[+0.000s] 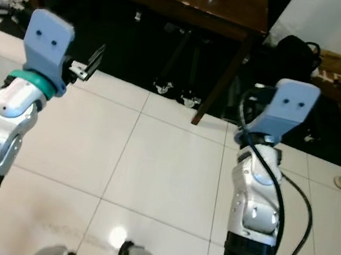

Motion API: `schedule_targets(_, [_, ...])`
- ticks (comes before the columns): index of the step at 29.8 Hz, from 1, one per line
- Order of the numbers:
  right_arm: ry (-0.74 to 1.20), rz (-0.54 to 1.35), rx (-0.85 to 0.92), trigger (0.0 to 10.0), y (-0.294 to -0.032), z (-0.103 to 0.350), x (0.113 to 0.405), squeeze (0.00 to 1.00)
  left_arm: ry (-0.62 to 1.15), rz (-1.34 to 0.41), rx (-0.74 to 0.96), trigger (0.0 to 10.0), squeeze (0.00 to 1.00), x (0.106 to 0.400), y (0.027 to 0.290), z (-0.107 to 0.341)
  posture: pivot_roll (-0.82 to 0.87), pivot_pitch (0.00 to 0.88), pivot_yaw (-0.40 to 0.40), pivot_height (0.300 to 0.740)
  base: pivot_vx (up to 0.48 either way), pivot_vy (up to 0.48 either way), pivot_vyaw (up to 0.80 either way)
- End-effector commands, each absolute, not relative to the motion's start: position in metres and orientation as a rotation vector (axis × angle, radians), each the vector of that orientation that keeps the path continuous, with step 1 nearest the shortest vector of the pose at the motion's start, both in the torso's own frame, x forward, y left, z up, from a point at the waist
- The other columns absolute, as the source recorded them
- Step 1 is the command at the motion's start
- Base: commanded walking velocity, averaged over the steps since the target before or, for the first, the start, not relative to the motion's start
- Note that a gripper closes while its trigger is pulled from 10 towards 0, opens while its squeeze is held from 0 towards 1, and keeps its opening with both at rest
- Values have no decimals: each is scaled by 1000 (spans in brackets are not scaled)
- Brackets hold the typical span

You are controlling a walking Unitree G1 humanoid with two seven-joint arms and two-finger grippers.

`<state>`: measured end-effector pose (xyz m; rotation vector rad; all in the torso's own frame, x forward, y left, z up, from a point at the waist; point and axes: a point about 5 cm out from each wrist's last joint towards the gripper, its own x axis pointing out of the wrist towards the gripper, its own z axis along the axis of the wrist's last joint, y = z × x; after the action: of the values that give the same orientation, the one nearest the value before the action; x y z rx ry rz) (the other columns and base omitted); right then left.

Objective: Setting the table

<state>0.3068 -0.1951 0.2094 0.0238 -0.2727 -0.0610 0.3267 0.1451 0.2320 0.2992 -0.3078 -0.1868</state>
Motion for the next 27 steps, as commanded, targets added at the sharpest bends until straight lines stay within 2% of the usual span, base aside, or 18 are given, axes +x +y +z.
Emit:
schedule_targets(1, [-256,-75,25,10000,-199,208,306,0,-280,-196,260,10000,0,328,142,229,41,24,-19,740,0,0,0])
schedule_targets(6, [-250,-51,21,10000,-197,207,307,0,-270,-197,243,10000,0,328,141,229,40,23,-18,740,0,0,0])
schedule_targets(11, [-258,-16,33,10000,-197,208,306,0,-268,-196,240,10000,0,329,141,229,40,22,-17,740,0,0,650])
schedule_targets(15, [-256,-10,-40,10000,-194,207,305,0,-265,-187,244,10000,0,330,142,230,39,21,-16,740,0,0,800])
schedule_targets(27, [-254,-7,-22,10000,-193,207,305,0,-240,-143,248,10000,0,331,142,226,47,22,-16,740,0,0,800])
